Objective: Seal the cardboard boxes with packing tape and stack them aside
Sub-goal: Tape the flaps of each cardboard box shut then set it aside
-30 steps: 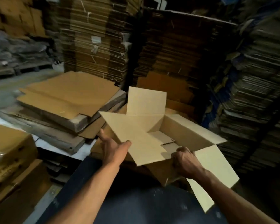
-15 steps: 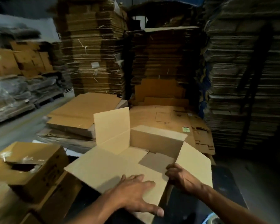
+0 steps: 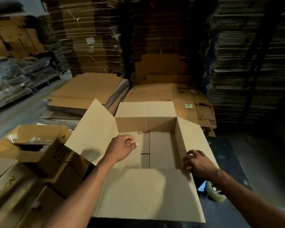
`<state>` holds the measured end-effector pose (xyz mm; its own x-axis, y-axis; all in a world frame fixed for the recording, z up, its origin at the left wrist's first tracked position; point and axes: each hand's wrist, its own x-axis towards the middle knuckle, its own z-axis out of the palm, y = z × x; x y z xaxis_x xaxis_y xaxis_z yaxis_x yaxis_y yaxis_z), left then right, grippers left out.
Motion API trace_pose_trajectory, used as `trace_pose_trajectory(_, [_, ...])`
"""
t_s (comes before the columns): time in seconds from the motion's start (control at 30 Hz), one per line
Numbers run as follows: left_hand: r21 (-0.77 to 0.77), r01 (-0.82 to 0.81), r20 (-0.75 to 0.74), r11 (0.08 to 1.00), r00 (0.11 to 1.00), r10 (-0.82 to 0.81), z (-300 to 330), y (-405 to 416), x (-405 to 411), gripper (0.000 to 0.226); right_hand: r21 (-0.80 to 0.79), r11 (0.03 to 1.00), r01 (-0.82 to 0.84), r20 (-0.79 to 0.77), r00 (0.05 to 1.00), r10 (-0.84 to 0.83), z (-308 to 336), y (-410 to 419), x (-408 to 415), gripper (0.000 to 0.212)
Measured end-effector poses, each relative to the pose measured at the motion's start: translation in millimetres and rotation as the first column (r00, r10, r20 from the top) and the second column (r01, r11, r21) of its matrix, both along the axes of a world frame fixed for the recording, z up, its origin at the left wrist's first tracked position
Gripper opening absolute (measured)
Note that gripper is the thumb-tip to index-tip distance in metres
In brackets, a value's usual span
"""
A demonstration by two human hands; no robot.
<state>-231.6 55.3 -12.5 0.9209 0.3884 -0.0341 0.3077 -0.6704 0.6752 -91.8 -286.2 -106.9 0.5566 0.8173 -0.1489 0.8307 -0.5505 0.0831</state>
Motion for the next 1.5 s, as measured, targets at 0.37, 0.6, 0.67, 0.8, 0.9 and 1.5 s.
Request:
trace_pose_trajectory(0.37, [0.145,-0.504,0.031,0.852,0.863,0.505,47,116,-17,0.065,0.219,0.396,0.892,-0.473,0.452,-0.756,-13,-10,10,0.045])
trace_pose_trajectory(0.6, [0.007,-0.132,-0.143,0.991,0.981,0.132,9,44,16,0.056,0.092,-0.377,0.922,-0.87,-0.11,-0.481,-13,2,10,0.054])
trace_pose_trajectory(0.67, [0.084,-0.045,-0.238,0.995,0.969,0.064,-19,19,20,0.059,0.098,-0.536,0.838,-0.903,-0.152,-0.402,-7,8,3,0.052])
trace_pose_trajectory(0.8, [0.214,0.127,-0.391,0.968,0.92,-0.034,-80,-4,15,0.063,-0.004,-0.854,0.52,-0.989,-0.126,-0.072,3,6,-16,0.067])
trace_pose_trajectory(0.9, [0.294,0.198,-0.427,0.935,0.903,-0.057,-114,-5,5,0.071,-0.26,-0.892,0.369,-0.949,0.071,0.306,0,-8,-16,0.071])
trace_pose_trajectory(1.5, [0.377,0.178,-0.312,0.909,0.948,-0.056,-130,-9,-3,0.067,-0.076,0.986,0.148,-0.366,0.916,-0.166,-13,51,-80,0.141])
